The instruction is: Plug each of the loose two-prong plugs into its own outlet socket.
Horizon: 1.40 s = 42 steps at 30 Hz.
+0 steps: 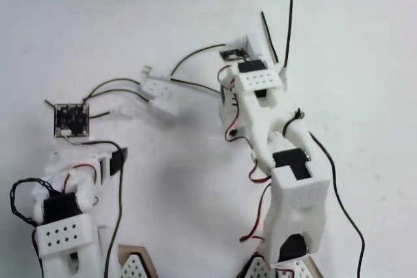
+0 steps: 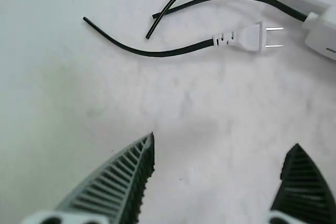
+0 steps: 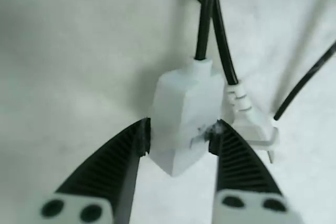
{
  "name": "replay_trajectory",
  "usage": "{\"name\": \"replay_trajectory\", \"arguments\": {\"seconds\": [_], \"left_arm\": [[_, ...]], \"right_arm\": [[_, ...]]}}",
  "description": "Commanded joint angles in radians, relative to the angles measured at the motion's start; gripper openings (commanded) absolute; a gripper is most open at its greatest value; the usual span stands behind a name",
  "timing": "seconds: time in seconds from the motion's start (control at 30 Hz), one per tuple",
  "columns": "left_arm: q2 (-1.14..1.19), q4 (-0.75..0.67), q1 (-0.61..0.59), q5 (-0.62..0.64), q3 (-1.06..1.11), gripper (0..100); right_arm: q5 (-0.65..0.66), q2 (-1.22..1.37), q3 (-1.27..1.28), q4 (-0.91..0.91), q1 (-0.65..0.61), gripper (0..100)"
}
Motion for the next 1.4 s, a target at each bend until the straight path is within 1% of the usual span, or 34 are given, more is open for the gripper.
{"name": "replay_trajectory", "arguments": {"seconds": [0.0,0.07,0.1,0.37,0.47,0.7,0.8,1.0,1.13,1.37], "left_arm": [[-0.012,-0.02,-0.005,-0.003,-0.003,37],[-0.012,-0.02,-0.005,-0.003,-0.003,37],[-0.012,-0.02,-0.005,-0.003,-0.003,37],[-0.012,-0.021,-0.005,-0.003,0.003,37],[-0.012,-0.021,-0.005,-0.003,0.003,37],[-0.013,-0.021,-0.005,-0.003,0.003,37],[-0.013,-0.021,-0.005,-0.003,0.003,37],[-0.013,-0.021,-0.005,-0.003,0.003,37],[-0.013,-0.021,-0.005,-0.003,0.003,37],[-0.013,-0.021,-0.005,-0.003,0.003,37]], "right_arm": [[-0.008,-0.008,-0.026,-0.042,-0.008,5.8],[-0.008,-0.015,-0.025,-0.038,-0.015,1.9],[-0.008,-0.018,-0.025,-0.035,-0.022,1.5],[-0.011,-0.087,-0.021,0.065,-0.117,1.8],[-0.058,-0.124,-0.021,0.105,-0.15,1.8],[-0.1,-0.188,-0.02,0.162,-0.22,1.8],[-0.173,-0.185,-0.02,0.143,-0.251,1.8],[-0.279,-0.185,0.057,-0.025,-0.275,1.8],[-0.285,-0.183,0.13,-0.114,-0.265,1.8],[-0.276,-0.22,0.146,-0.105,-0.197,2.8]]}}
